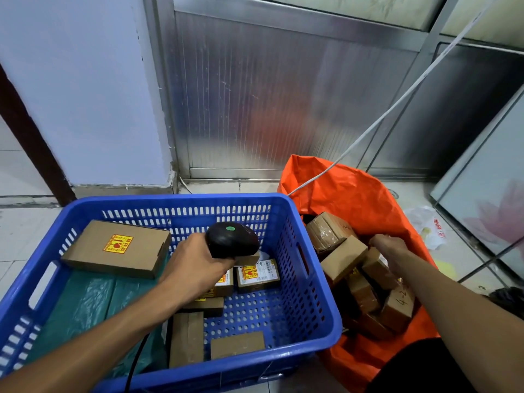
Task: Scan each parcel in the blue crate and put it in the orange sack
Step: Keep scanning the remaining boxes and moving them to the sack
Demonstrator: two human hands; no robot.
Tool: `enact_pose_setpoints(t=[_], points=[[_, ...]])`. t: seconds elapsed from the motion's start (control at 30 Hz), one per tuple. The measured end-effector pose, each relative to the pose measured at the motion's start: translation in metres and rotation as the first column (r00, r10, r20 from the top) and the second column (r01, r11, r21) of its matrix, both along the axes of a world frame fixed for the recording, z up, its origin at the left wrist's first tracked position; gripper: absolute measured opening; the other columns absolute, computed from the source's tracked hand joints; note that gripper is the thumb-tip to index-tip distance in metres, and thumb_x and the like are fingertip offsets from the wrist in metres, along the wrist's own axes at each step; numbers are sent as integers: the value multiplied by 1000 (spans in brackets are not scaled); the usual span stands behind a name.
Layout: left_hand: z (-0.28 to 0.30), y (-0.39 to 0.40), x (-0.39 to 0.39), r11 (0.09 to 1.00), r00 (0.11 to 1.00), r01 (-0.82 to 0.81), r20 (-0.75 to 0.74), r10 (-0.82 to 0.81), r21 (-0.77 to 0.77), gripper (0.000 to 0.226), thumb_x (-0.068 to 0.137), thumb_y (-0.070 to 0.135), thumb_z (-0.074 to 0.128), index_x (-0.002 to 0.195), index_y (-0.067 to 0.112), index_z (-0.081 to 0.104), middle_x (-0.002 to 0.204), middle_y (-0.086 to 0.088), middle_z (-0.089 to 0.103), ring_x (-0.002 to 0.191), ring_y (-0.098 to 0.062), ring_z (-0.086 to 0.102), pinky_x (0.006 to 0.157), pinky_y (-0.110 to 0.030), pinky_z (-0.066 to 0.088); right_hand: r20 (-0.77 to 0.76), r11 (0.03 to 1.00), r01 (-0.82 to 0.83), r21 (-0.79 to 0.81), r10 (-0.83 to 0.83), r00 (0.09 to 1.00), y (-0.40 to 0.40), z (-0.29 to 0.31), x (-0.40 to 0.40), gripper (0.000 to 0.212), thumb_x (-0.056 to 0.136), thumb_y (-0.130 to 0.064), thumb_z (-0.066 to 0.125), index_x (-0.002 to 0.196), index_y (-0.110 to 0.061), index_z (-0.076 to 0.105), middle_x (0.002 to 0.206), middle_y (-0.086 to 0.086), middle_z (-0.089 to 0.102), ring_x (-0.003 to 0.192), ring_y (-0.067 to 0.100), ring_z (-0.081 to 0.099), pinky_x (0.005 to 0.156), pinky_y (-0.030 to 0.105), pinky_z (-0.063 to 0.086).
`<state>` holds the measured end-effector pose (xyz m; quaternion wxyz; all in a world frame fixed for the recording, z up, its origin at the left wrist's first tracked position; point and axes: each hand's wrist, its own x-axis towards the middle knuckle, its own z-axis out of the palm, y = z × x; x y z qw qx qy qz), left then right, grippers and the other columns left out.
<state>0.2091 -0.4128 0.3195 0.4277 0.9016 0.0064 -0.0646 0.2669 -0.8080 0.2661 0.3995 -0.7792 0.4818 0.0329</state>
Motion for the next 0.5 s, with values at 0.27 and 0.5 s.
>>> enact_pose_setpoints(t=[0.27, 0.5], points=[[0, 4, 2, 1000, 1000, -9, -10, 9, 2, 19, 81, 24, 80, 96, 21, 70, 75, 0, 72, 73, -12, 69, 72, -38, 61, -95, 927, -216, -306, 197, 976, 49, 9, 16, 63, 87, -35, 59, 138, -1, 46, 149, 27, 32, 136, 48, 34, 112, 51, 34], [4, 8, 4, 1000, 1000, -16, -15, 16, 15, 21, 80, 23, 79, 99, 22, 71, 77, 1, 72, 76, -13, 70, 74, -41, 61, -89, 790, -426, -440, 434, 896, 78, 3, 16, 54, 81, -25, 59, 129, -4, 45, 139, 21, 36, 123, 42, 39, 98, 52, 42]])
